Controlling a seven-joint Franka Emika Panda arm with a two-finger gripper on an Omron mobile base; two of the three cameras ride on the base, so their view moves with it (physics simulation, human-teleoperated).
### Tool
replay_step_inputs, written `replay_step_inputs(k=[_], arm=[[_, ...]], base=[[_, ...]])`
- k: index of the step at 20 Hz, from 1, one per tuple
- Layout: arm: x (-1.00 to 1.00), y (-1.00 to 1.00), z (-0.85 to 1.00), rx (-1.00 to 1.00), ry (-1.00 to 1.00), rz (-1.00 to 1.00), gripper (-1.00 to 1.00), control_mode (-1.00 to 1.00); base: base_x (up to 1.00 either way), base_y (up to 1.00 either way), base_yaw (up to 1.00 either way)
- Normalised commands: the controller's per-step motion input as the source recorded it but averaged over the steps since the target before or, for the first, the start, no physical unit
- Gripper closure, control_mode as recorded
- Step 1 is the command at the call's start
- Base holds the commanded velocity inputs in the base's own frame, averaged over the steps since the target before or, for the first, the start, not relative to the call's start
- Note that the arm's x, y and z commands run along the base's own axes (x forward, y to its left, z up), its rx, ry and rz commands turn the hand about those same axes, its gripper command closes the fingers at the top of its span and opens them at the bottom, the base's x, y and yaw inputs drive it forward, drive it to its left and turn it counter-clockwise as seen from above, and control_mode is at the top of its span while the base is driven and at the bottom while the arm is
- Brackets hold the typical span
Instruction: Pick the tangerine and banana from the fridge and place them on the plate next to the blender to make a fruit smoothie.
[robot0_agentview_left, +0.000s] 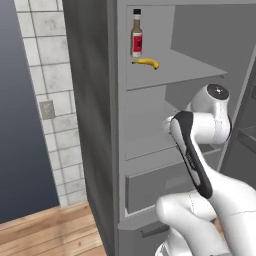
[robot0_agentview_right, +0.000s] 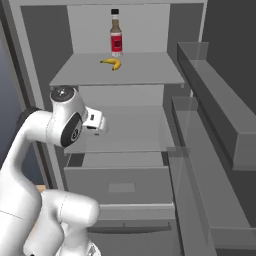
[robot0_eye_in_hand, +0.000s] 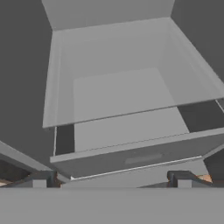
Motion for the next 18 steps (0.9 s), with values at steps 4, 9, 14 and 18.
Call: replay_step_inputs(k=[4,9,14,18], arm=[[0.13,-0.08,1.00,-0.10,-0.18,-0.08,-1.00,-1.00],[0.06,-0.11,0.96,-0.03,-0.26,-0.08,-1.00,-1.00],[0.45,-0.03,0.78,0.00,-0.21,-0.04,-1.00,-1.00],[0.86,0.00,0.59,0.00,-0.07,-0.04,-1.00,-1.00]], base=[[0.00,0.00,0.00],[0.00,0.00,0.00],[0.00,0.00,0.00],[0.00,0.00,0.00]])
